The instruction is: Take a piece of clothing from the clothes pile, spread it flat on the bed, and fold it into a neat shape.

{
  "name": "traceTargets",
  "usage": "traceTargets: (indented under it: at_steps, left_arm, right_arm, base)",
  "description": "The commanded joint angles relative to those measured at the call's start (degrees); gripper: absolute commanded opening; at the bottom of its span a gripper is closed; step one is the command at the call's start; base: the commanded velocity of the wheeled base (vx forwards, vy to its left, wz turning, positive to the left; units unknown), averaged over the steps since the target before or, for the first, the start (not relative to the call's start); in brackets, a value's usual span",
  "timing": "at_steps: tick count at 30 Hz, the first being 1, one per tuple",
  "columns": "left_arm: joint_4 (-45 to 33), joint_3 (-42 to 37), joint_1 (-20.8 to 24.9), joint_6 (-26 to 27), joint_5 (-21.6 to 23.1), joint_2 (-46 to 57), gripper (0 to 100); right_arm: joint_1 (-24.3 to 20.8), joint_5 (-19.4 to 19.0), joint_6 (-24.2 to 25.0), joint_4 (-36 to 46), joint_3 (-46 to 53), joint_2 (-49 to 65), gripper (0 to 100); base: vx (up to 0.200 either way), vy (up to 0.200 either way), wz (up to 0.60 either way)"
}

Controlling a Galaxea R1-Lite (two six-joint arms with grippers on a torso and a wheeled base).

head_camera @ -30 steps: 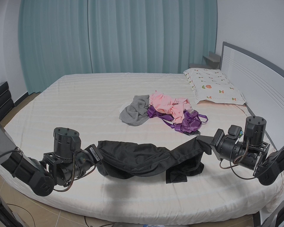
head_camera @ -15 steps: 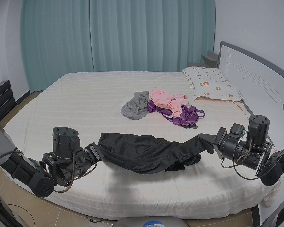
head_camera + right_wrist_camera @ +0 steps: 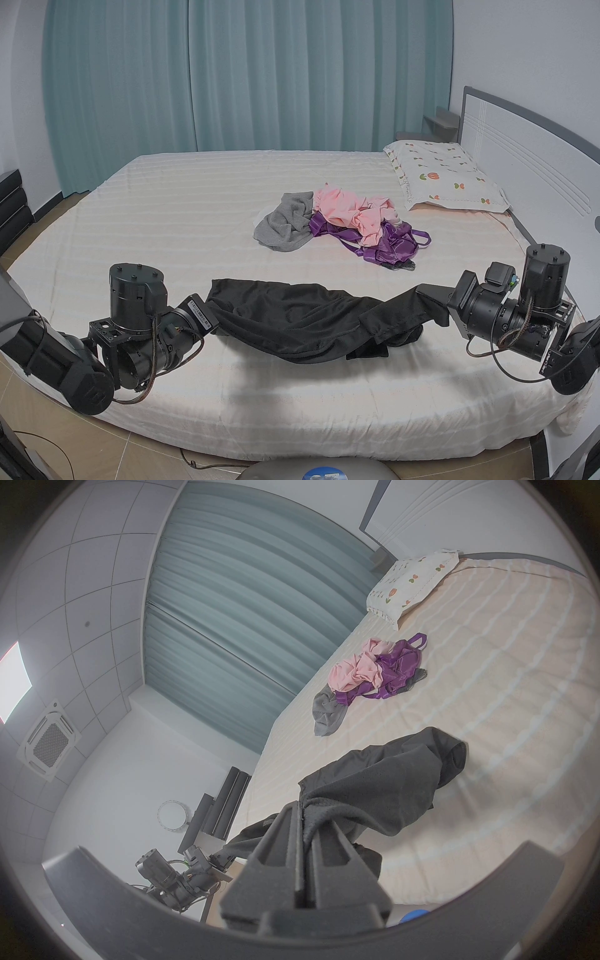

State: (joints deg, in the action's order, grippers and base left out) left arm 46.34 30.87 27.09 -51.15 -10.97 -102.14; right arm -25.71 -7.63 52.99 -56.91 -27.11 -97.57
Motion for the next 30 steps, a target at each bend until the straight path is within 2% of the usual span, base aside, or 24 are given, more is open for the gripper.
traceTargets:
  at_steps: [1,14,20,24,30]
  left_arm:
    - [-0.02,-0.02,-0.02,0.0,-0.01,0.19,0]
    - [-0.11,-0.02,-0.02,0.09,-0.1,1.95,0]
    - [-0.11,-0.02,-0.11,0.18,-0.1,2.04,0]
    - [-0.28,-0.02,-0.02,0.18,-0.1,2.04,0]
    - [-0.37,-0.02,-0.11,0.26,-0.1,2.04,0]
  right_arm:
    - [-0.04,0.07,0.01,-0.05,0.04,0.28,0]
    - [0.57,0.16,0.09,-0.14,-0.4,0.45,0]
    - [0.57,1.65,0.09,-0.31,-0.49,0.19,0]
    - [0.57,1.92,0.01,-4.27,0.13,-0.51,0]
    - [0.57,1.92,0.01,-4.97,0.22,-0.86,0]
  base:
    - [0.0,0.2,0.0]
    - [0.0,0.2,0.0]
    - [0.0,0.2,0.0]
    - [0.0,0.2,0.0]
    - [0.0,0.2,0.0]
